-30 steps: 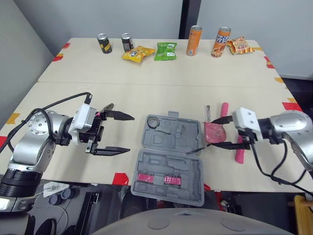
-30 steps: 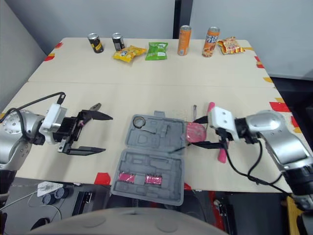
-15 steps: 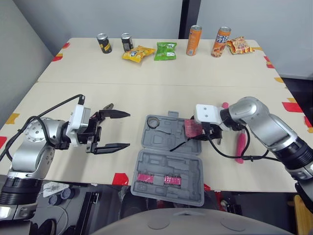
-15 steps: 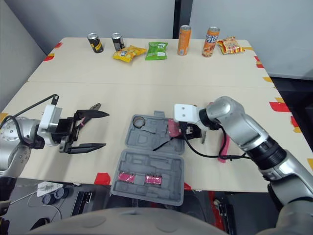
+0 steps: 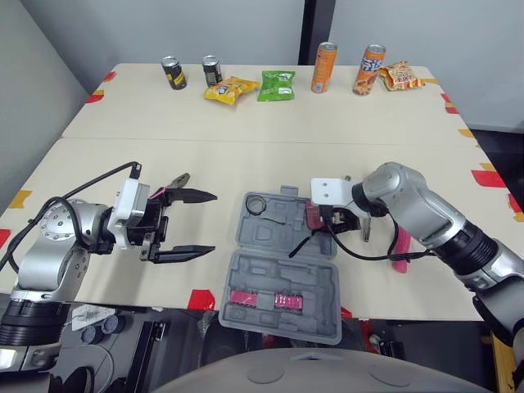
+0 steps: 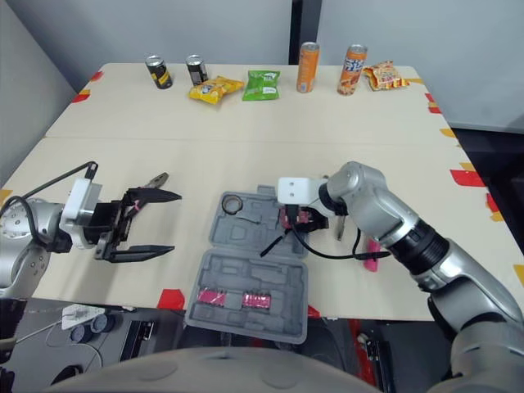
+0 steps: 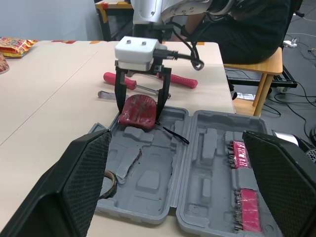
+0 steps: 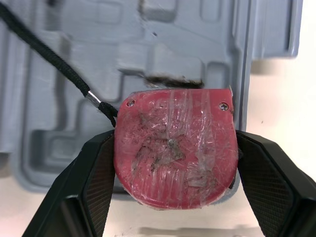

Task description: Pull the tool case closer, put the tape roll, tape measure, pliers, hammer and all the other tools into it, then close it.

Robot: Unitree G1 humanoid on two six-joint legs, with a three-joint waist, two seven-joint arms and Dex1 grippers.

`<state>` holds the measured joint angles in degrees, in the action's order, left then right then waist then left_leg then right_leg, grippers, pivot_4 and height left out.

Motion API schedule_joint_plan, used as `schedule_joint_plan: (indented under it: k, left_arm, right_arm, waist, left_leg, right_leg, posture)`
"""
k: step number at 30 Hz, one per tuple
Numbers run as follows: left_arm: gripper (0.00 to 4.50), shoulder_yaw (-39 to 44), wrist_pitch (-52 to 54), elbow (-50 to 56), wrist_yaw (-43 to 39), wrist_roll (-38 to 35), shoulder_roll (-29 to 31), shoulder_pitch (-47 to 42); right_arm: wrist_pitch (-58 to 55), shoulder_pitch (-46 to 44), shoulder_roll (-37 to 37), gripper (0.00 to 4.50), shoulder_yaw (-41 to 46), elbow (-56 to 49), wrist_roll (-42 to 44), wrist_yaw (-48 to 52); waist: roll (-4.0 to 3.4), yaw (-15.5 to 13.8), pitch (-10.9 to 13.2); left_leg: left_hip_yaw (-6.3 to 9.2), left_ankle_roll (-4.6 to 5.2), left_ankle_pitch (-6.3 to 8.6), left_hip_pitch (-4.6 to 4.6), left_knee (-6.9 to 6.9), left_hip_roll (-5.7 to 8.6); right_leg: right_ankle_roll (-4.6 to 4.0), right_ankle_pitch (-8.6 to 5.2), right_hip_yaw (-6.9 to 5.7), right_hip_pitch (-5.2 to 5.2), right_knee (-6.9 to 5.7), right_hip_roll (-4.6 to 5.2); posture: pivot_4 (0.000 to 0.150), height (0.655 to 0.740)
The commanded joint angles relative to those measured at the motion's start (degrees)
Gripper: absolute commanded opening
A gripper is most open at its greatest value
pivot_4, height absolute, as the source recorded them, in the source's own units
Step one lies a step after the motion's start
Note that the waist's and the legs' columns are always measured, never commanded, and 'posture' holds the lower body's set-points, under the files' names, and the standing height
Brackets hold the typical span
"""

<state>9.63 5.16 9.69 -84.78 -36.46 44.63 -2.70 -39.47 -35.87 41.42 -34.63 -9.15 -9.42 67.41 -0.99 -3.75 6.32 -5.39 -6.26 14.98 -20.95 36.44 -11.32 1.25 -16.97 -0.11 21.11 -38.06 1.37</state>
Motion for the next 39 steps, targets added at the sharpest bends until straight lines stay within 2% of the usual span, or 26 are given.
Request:
schedule_joint_plan:
  k: [1, 4, 6, 7, 8, 15, 20, 24, 28, 31, 34, 39]
  left_arm:
    - [4.5, 1.4, -0.2, 1.3, -0.4, -0.9, 0.8, 0.3]
    - [4.5, 1.4, -0.2, 1.5, -0.4, -0.9, 0.7, 0.5]
    - [4.5, 1.3, -0.1, 1.6, -0.4, -0.9, 0.7, 0.7]
    - [4.5, 1.3, -0.1, 1.6, -0.4, -0.9, 0.7, 0.8]
    - [4.5, 1.3, -0.1, 1.7, -0.4, -1.0, 0.7, 0.9]
    - [4.5, 1.2, 0.0, 1.8, -0.4, -1.0, 0.6, 1.2]
    - [4.5, 1.4, 0.0, 2.0, -0.4, -1.2, 0.7, 1.5]
    - [4.5, 1.6, -0.1, 1.9, -0.5, -1.2, 0.7, 1.7]
    - [4.5, 1.7, -0.3, 1.5, -0.6, -1.2, 0.5, 1.6]
    - [4.5, 1.7, -0.5, 1.1, -0.9, -1.1, 0.4, 1.6]
    - [4.5, 1.6, -0.7, 0.8, -1.2, -1.0, 0.3, 1.4]
    - [4.5, 1.6, -0.9, 0.4, -1.4, -0.8, 0.3, 1.3]
  right_arm:
    - [-0.6, -1.3, -0.7, 3.15, -0.1, -0.2, -0.9, -0.1]
    - [-0.7, -1.2, -0.7, 3.15, -0.2, -0.7, -1.2, 0.1]
    - [-1.2, -1.1, -0.8, 4.16, 0.1, -1.5, -1.1, 0.1]
    - [-1.4, -1.0, -0.8, 4.41, 0.3, -1.9, -1.1, 0.1]
    - [-1.6, -1.0, -0.9, 4.46, 0.4, -2.2, -1.0, 0.1]
    - [-3.6, -1.4, 0.1, 4.46, 2.6, -6.5, 0.5, 0.7]
    - [-4.9, -0.8, 4.5, 4.46, 6.5, -11.3, 3.7, 3.0]
    - [-6.5, 2.0, 5.2, 4.46, 12.4, -13.7, 9.8, 3.5]
    - [0.4, 7.2, 1.2, 4.46, 20.8, -9.3, 15.4, -0.3]
    - [3.0, 11.1, -0.2, 3.64, 24.8, -6.5, 18.4, -1.8]
    - [9.2, 14.7, -1.7, 2.65, 26.6, -4.2, 21.0, -1.7]
    - [22.0, 19.1, -6.7, 2.65, 30.0, 2.6, 24.5, -2.3]
  waist:
    - [0.0, 0.1, 0.0]
    - [0.0, 0.0, 0.0]
    - [0.0, 0.0, 0.0]
    - [0.0, 0.0, 0.0]
    - [0.0, 0.0, 0.0]
    - [0.0, 0.0, 0.0]
    - [0.0, -0.2, 0.0]
    - [0.0, -0.1, 0.0]
    - [0.02, -0.2, 0.0]
    - [0.02, -0.3, 0.0]
    - [0.02, -0.5, 0.0]
    - [0.02, -0.1, 0.0]
  left_leg:
    - [0.0, 0.0, 0.0, 0.0, 0.0, 0.0]
    - [-0.01, 0.0, 0.0, 0.01, 0.0, 0.0]
    - [-0.01, 0.0, 0.0, 0.01, 0.0, 0.0]
    - [-0.01, 0.0, 0.0, 0.01, 0.0, 0.0]
    - [-0.01, 0.0, 0.0, 0.01, 0.0, 0.0]
    - [-0.01, -0.01, 0.0, 0.01, 0.0, -0.01]
    - [-0.02, -0.01, 0.0, 0.0, 0.01, -0.01]
    - [-0.04, -0.02, 0.01, 0.01, 0.0, -0.03]
    - [-0.08, -0.04, 0.01, 0.02, 0.01, -0.05]
    - [-0.09, -0.04, 0.02, 0.01, 0.01, -0.04]
    - [-0.09, -0.05, 0.02, 0.0, 0.01, -0.04]
    - [-0.09, -0.05, 0.02, 0.01, 0.01, -0.05]
  right_leg:
    - [0.0, 0.0, 0.0, 0.0, 0.0, 0.0]
    - [0.0, 0.0, 0.01, 0.0, -0.01, 0.0]
    - [0.0, 0.0, 0.01, 0.0, -0.01, 0.0]
    - [0.0, 0.0, 0.01, 0.0, -0.01, 0.0]
    - [0.0, 0.0, 0.01, 0.0, -0.01, 0.0]
    - [0.0, 0.0, 0.01, 0.01, -0.02, -0.01]
    - [0.0, 0.0, 0.03, 0.01, -0.02, -0.01]
    - [0.0, 0.0, 0.05, 0.01, -0.01, -0.02]
    - [0.0, 0.0, 0.09, 0.02, -0.02, -0.03]
    - [0.0, 0.0, 0.1, 0.03, -0.02, -0.03]
    - [0.0, 0.0, 0.1, 0.03, -0.01, -0.03]
    - [0.0, 0.0, 0.09, 0.05, -0.02, -0.03]
  posture:
    - [0.15, 0.74]
    - [0.15, 0.74]
    - [0.15, 0.74]
    - [0.15, 0.74]
    - [0.15, 0.74]
    - [0.15, 0.74]
    - [0.15, 0.74]
    - [0.15, 0.74]
    - [0.15, 0.74]
    - [0.15, 0.74]
    - [0.15, 0.74]
    - [0.15, 0.74]
